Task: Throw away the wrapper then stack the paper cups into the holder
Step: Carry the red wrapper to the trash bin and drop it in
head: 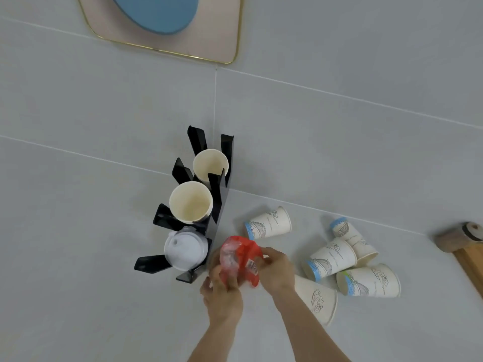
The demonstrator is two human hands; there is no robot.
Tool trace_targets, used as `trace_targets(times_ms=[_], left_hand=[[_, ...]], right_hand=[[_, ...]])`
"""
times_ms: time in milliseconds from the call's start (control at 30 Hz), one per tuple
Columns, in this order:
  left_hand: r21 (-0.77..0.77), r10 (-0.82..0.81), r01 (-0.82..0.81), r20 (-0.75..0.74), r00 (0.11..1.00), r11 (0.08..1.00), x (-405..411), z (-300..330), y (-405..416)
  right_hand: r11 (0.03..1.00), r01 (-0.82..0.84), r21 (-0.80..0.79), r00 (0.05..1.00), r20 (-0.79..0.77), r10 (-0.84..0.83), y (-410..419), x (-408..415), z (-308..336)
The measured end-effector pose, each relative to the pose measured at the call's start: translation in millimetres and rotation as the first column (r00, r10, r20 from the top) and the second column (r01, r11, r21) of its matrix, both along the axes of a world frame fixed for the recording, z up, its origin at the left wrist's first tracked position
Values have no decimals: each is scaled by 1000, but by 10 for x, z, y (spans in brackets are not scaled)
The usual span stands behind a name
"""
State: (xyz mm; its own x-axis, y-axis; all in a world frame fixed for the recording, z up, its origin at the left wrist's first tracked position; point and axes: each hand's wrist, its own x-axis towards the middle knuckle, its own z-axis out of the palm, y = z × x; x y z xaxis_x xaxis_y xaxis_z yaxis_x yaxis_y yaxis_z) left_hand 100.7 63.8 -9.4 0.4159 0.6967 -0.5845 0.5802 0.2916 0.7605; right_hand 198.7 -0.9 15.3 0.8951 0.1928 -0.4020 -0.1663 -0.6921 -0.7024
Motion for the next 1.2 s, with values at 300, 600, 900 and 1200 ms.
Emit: trace_targets(times_ms=[300,600,900,1200], left_hand=[[93,177,-168,-94,980,981,-44,-78,-8],[57,298,-294,-97,950,954,-817,-54,10],[39,582,-581,-24,813,813,-2240,-18,607],[-9,786,-787,-44,616,617,-4209,-279,1145]], right_hand=[[986,-167,21,984,-63,168,44,84,-220],[928,-372,9,896,-256,361,-28,-357,-355],[798,-597,86,752,-285,594,892,-1626,-293],[679,-732,54,639,-291,712,1889,-3646,-437]])
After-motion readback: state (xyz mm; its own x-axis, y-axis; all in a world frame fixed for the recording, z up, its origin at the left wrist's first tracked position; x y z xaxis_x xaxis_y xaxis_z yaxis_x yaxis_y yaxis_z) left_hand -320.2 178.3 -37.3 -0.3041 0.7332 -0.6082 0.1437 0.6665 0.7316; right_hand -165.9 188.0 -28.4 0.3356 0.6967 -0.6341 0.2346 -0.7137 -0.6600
